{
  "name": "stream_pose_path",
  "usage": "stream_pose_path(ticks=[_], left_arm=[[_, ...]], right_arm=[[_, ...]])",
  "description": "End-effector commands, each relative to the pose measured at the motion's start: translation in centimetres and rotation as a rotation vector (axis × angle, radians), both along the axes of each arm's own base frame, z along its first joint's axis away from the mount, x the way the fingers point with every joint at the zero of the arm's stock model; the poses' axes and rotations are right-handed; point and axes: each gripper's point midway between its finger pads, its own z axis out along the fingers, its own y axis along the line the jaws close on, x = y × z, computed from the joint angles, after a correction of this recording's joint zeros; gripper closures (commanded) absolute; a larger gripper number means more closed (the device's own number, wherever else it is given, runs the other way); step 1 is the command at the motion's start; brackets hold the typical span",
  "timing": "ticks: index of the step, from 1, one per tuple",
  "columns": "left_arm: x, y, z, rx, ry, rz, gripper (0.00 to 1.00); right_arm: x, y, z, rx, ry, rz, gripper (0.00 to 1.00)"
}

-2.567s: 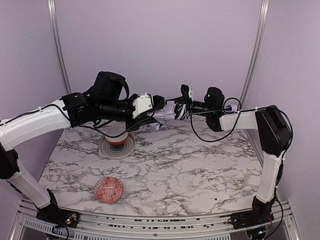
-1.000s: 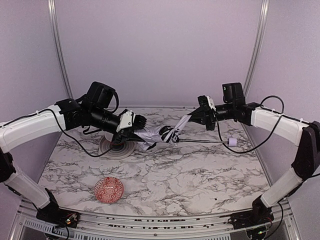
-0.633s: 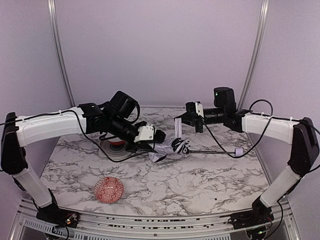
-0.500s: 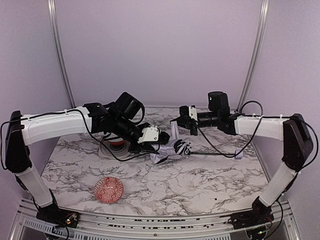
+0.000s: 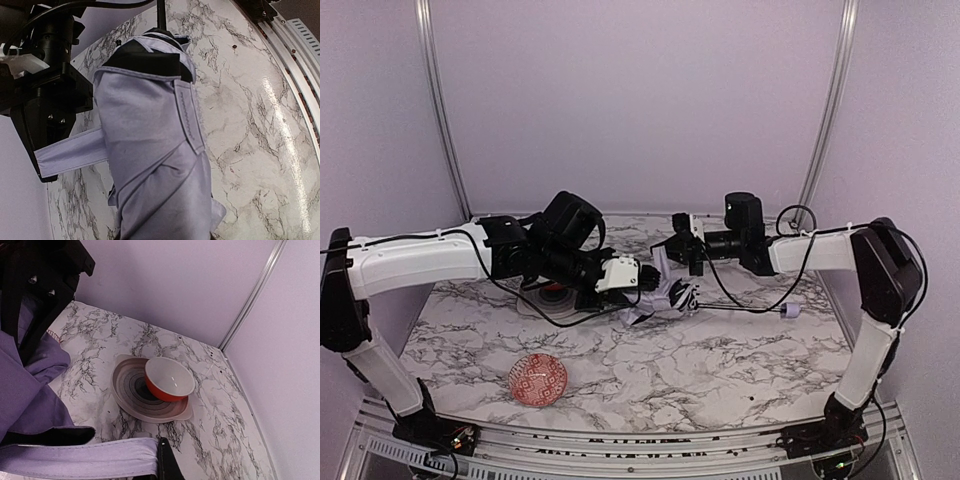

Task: Put away the umbrella

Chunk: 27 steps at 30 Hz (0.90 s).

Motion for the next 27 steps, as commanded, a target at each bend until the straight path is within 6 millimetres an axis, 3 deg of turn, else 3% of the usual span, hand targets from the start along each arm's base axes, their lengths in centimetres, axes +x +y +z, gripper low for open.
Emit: stream_pose_path(ticks=[1,4,8,11,13,16,19,24,27], left_arm=[[-0.9,-0.9,1.0,-0.031,-0.066,-0.033,1.00],[-0.3,1.0,0.8,-0.050,-0.102,-0.020,1.00],[-1.5,2.3,4.4,-0.214,-0.031,-0.069,1.00],[-1.3,2.9,5.3,-0.244,-0.020,-0.029,1.00],[-0.6,3.1,6.4,-0.297,0.016,0.016,1.00],[2.5,3.5,9.3,-0.452,0.010,0.216,1.00],[6.5,5.3,10.5,-0.530,-0.054,0.447,1.00],[12.1,8.7,9.0,-0.479,-0.171,0.775,1.00],[14.0,9.3,8.3,-0.472,-0.199,0.876,1.00]], right_arm=[[-0.7,0.8,2.1,0.044,0.065,0.119,1.00],[-1.3,-0.1,2.1,0.012,0.019,0.090,1.00],[0.4,-3.7,2.2,0.053,0.132,0.013,1.00],[1.7,-6.5,2.2,0.076,0.179,-0.061,1.00],[2.0,-7.1,1.9,0.073,0.202,-0.080,1.00],[1.3,-6.9,1.4,0.090,0.288,-0.048,1.00],[0.4,-7.1,1.9,0.138,0.337,-0.037,1.00],[-1.3,-6.7,2.5,0.151,0.361,-0.060,1.00],[-4.0,-3.9,2.5,0.084,0.347,-0.018,1.00]])
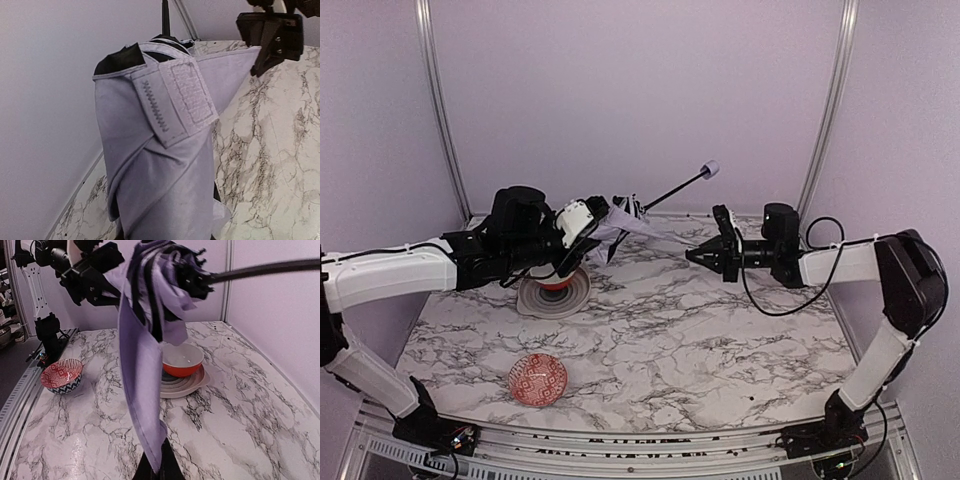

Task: Put away the umbrella

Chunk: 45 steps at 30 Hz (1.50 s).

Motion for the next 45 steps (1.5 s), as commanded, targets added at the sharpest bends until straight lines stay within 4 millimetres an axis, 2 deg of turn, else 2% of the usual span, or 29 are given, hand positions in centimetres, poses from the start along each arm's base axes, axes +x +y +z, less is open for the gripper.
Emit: stream_pose_path(ticks=[1,2,4,8,10,14,16,19,22,25,27,30,32,35,36,39,42,45], left_arm=[[4.9,2.0,3.0,-0.096,-0.102,0.279,1.00],[5.4,1.9,3.0,-0.095,-0.110,0.296,1.00],[6.6,2.0,3.7,-0.112,-0.130,0.327,1.00],[9.1,2.2,7.6,-0.267,-0.113,0.304,1.00],[9.7,1.8,10.4,-0.317,-0.143,0.280,1.00],[9.6,0.3,14.5,-0.399,-0.172,0.196,1.00],[8.8,-0.8,15.7,-0.454,-0.143,0.125,1.00],[6.8,-1.8,17.8,-0.547,-0.088,0.018,1.00],[3.4,-2.6,20.2,-0.612,-0.043,-0.150,1.00],[-1.0,-3.4,21.7,-0.631,0.007,-0.359,1.00],[-4.3,-3.9,21.5,-0.614,0.064,-0.524,1.00],[-7.8,-4.2,20.3,-0.593,0.169,-0.691,1.00],[-9.5,-4.4,18.6,-0.556,0.231,-0.764,1.00],[-12.5,-4.5,14.6,-0.424,0.308,-0.870,1.00],[-13.5,-4.4,13.8,-0.405,0.331,-0.920,1.00],[-15.1,-4.0,11.3,-0.345,0.398,-0.983,1.00],[-16.1,-3.3,8.0,-0.230,0.400,-1.003,1.00],[-16.9,-3.4,4.4,-0.124,0.461,-1.007,1.00]], right_arm=[[-3.8,3.8,3.1,-0.022,-0.078,0.078,1.00],[-5.8,5.2,3.7,-0.019,-0.098,0.139,1.00],[-8.7,6.6,4.0,0.000,-0.102,0.230,1.00],[-12.8,8.8,2.4,-0.012,-0.068,0.351,1.00],[-13.7,9.8,1.1,-0.042,-0.042,0.384,1.00],[-14.1,11.4,-0.7,-0.063,-0.027,0.399,1.00],[-13.4,11.9,-1.5,-0.074,-0.040,0.374,1.00],[-10.4,12.0,-3.4,-0.107,-0.086,0.277,1.00],[-5.5,10.8,-4.9,-0.083,-0.045,0.164,1.00],[-0.6,9.2,-4.7,-0.025,-0.066,0.058,1.00],[1.8,8.7,-3.9,-0.014,-0.105,0.019,1.00],[4.4,8.7,-1.9,-0.002,-0.202,0.001,1.00],[6.3,8.2,0.1,0.030,-0.250,-0.019,1.00],[8.5,6.9,3.0,0.100,-0.294,-0.040,1.00],[9.0,6.5,3.9,0.117,-0.316,-0.038,1.00],[9.2,6.0,6.4,0.143,-0.363,-0.004,1.00],[8.0,5.6,8.4,0.154,-0.425,0.043,1.00],[6.5,5.2,10.3,0.176,-0.489,0.063,1.00]])
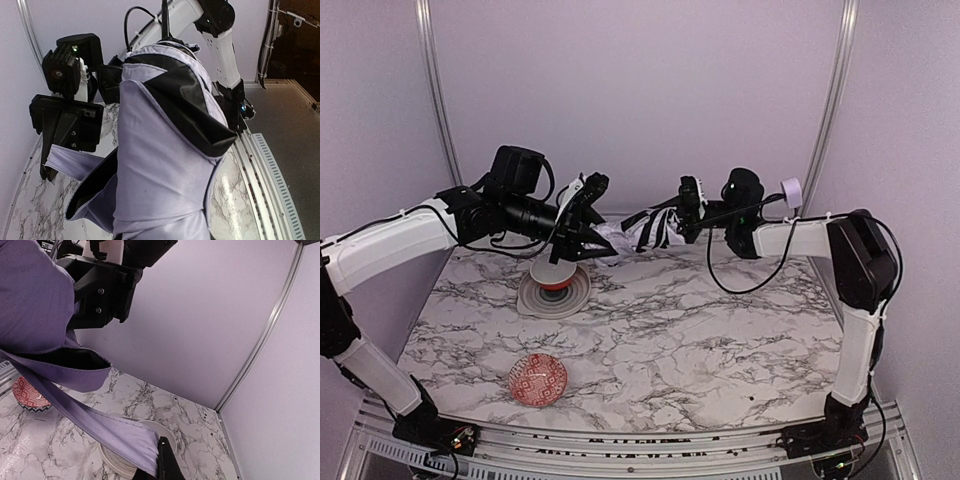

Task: Put away the umbrella

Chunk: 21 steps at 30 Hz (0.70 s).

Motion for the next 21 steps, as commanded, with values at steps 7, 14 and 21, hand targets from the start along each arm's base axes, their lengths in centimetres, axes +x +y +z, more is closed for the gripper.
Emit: stream_pose_path(ticks=[7,14,21], left_arm=[[-8.9,-0.4,-12.9,0.453,0.079,-0.363,1.00],[-5.7,-0.5,-21.5,0.700,0.062,-0.230,1.00],[-1.1,-3.3,-25.7,0.613,0.039,-0.002,1.00]], right_arm=[[-0.4,-2.5,2.0,0.041,-0.047,-0.144,1.00],[-4.6,-1.2,-3.7,0.024,-0.051,-0.221,1.00],[-6.3,-0.5,-8.4,0.081,0.093,-0.247,1.00]])
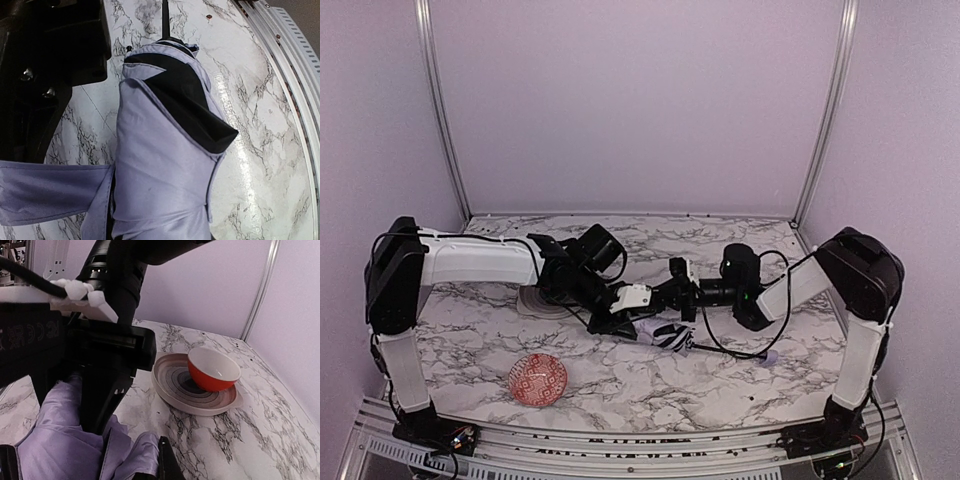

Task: Put away the umbrella

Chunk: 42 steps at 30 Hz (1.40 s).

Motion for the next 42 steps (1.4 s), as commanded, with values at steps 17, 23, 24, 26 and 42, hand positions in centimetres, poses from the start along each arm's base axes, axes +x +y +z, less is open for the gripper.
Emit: stream_pose_path(ticks=[17,23,24,26,42], left_arm=[[6.2,0.5,-10.1,-0.045,-0.039,0.409,0.89],[5.8,1.3,-10.7,-0.046,-0.005,0.377,0.89],[5.7,1.3,-10.7,-0.049,-0.003,0.372,0.89],[5.8,1.3,-10.8,-0.057,0.003,0.370,0.89],[7.3,1.5,-9.2,-0.165,-0.050,0.406,0.54]], right_arm=[[-5.0,-0.9,-0.8,0.093,-0.437,-0.027,1.00],[-6.2,-0.5,-4.8,-0.124,-0.591,-0.036,1.00],[-6.5,-0.4,-5.5,-0.152,-0.600,-0.027,1.00],[-6.6,-0.1,-6.0,-0.163,-0.629,-0.048,1.00],[-10.2,0.3,-11.8,-0.380,-0.783,0.072,1.00]])
